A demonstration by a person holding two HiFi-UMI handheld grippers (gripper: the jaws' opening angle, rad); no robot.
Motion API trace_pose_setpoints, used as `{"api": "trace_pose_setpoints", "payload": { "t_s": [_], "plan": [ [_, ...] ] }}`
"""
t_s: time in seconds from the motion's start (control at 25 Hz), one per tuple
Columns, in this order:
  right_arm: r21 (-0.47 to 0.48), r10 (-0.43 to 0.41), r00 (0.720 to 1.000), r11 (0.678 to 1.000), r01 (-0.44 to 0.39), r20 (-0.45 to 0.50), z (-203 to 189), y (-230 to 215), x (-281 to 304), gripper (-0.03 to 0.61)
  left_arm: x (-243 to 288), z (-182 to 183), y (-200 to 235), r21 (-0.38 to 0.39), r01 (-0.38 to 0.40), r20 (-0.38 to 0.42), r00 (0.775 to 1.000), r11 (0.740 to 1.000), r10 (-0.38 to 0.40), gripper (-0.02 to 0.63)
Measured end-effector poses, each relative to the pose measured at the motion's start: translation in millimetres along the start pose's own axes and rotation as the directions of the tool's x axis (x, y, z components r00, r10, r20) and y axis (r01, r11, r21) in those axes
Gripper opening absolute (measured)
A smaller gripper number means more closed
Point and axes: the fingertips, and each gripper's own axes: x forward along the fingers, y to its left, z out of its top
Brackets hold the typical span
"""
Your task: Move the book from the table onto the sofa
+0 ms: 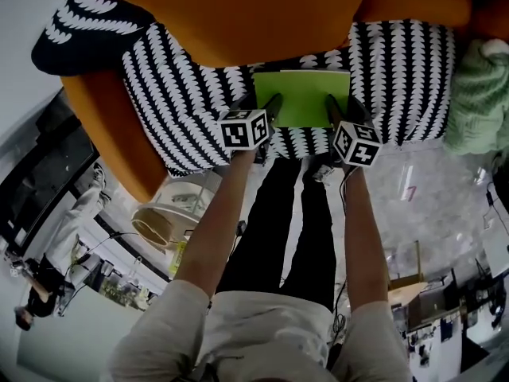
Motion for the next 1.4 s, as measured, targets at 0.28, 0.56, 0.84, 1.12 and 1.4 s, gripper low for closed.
{"api": "trace_pose_setpoints", "payload": {
  "t_s": [0.28,0.56,0.84,1.12,1.4],
  "plan": [
    [0.001,-0.055,0.990,0.998,0.056,0.127,3.6,-10.5,-9.3,0.213,-5.3,0.9,4.8,0.037,-0.003,0.108,0.994,0.999,-0.001,0.268],
    [-0.105,-0.066,0.981,0.991,0.086,0.183,4.1,-11.7,-43.1,0.212,-46.5,7.3,4.0,0.114,-0.109,0.242,0.967,0.988,0.078,0.268],
    [-0.209,0.015,0.980,0.977,0.028,0.201,-18.6,5.0,-77.8,0.210,-75.8,-23.3,-36.9,0.154,-0.119,0.358,0.932,0.981,0.057,0.265],
    [-0.245,0.065,0.972,0.969,-0.008,0.227,-57.0,21.3,-164.0,0.207,-135.2,-80.6,-100.8,0.205,-0.196,0.425,0.900,0.959,0.093,0.206],
    [-0.210,0.083,0.962,0.977,-0.027,0.261,-84.2,32.7,-291.7,0.201,-233.2,-112.8,-183.3,0.206,-0.199,0.518,0.853,0.958,0.066,0.201]
  ]
}}
